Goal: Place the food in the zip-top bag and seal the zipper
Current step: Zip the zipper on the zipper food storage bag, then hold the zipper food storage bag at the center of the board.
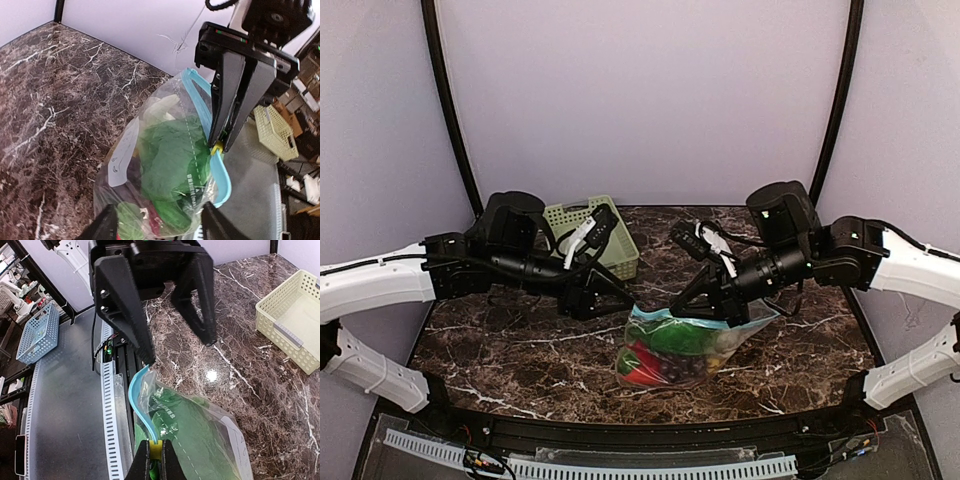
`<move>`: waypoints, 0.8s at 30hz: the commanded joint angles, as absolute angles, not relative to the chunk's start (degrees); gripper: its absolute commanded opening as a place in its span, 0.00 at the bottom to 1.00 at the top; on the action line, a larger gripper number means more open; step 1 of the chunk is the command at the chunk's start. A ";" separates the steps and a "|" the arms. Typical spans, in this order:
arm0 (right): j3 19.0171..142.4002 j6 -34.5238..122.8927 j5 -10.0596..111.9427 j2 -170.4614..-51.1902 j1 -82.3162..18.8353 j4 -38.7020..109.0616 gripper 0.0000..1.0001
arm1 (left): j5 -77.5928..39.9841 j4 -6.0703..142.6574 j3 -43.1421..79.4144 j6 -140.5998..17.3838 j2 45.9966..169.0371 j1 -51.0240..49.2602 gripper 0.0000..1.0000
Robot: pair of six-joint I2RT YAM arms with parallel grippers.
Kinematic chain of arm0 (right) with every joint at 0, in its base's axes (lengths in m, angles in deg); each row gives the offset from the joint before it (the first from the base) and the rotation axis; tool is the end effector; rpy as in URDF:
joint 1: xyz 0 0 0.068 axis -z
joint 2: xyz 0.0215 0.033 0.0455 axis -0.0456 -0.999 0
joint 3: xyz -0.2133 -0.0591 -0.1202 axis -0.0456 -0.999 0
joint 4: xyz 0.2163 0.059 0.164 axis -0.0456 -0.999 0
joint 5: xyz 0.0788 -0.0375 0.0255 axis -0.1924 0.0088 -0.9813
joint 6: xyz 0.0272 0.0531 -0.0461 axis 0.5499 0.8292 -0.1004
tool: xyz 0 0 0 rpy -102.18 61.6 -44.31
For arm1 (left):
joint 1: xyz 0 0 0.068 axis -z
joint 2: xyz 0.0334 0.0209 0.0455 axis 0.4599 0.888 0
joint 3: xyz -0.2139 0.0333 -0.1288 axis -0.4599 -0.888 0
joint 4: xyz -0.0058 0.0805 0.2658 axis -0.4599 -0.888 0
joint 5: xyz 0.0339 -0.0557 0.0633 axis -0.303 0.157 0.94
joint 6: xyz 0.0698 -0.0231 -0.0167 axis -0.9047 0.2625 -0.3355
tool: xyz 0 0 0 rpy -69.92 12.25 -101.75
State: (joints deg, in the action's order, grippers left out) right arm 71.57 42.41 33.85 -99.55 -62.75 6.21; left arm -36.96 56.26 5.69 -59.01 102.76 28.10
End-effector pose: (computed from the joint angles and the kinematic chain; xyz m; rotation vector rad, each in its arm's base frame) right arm 0.1324 0.2843 0.3141 -1.2992 1.9010 1.0925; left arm 0.1643 -0.2888 0.3047 1.0487 1.8281 -1.2196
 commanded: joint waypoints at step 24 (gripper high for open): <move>72.35 44.41 35.21 -100.22 -62.29 6.29 0.00 | -46.25 60.48 9.60 -58.90 108.88 30.65 0.08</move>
